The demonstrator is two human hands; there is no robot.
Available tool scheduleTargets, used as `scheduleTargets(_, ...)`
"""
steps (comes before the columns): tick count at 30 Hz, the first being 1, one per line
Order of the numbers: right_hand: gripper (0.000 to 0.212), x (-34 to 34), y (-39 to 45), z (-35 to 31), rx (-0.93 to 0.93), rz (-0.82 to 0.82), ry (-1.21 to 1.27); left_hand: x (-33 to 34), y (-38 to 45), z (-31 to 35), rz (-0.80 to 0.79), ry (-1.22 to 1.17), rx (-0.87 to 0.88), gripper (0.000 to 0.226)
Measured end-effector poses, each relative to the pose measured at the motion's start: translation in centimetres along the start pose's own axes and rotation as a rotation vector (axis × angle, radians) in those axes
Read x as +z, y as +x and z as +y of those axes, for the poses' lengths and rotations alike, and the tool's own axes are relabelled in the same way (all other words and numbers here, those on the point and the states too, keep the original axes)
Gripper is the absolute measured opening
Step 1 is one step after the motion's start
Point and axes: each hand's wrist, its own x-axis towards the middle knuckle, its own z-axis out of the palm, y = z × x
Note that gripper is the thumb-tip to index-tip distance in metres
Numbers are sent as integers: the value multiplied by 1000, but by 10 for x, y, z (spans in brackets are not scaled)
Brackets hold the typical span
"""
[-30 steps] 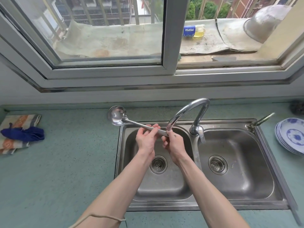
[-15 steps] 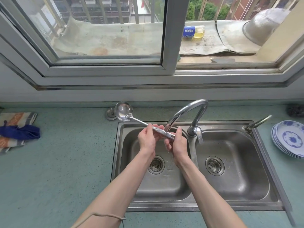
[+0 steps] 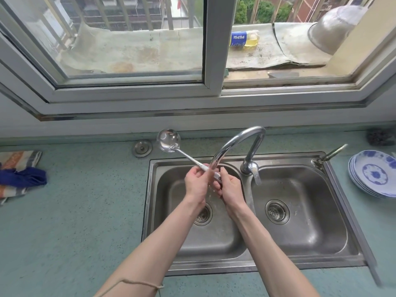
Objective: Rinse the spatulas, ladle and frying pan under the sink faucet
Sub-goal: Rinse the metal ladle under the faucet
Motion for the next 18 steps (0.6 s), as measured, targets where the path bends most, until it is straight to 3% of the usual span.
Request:
scheduleTargets(4, 49, -15, -6, 11, 19, -10, -39, -19, 25, 18, 133, -56, -5, 16)
scheduleTargets(10, 47, 0, -4, 8, 23, 13, -9, 1, -7, -16, -33, 115, -47, 28)
scheduleTargets(16, 43, -16, -9, 14, 33, -27, -16, -17, 22, 11, 107, -6, -16, 21)
scheduleTargets(18, 41, -12, -8, 12, 20, -18, -28, -20, 23, 11, 72, 48, -11, 21)
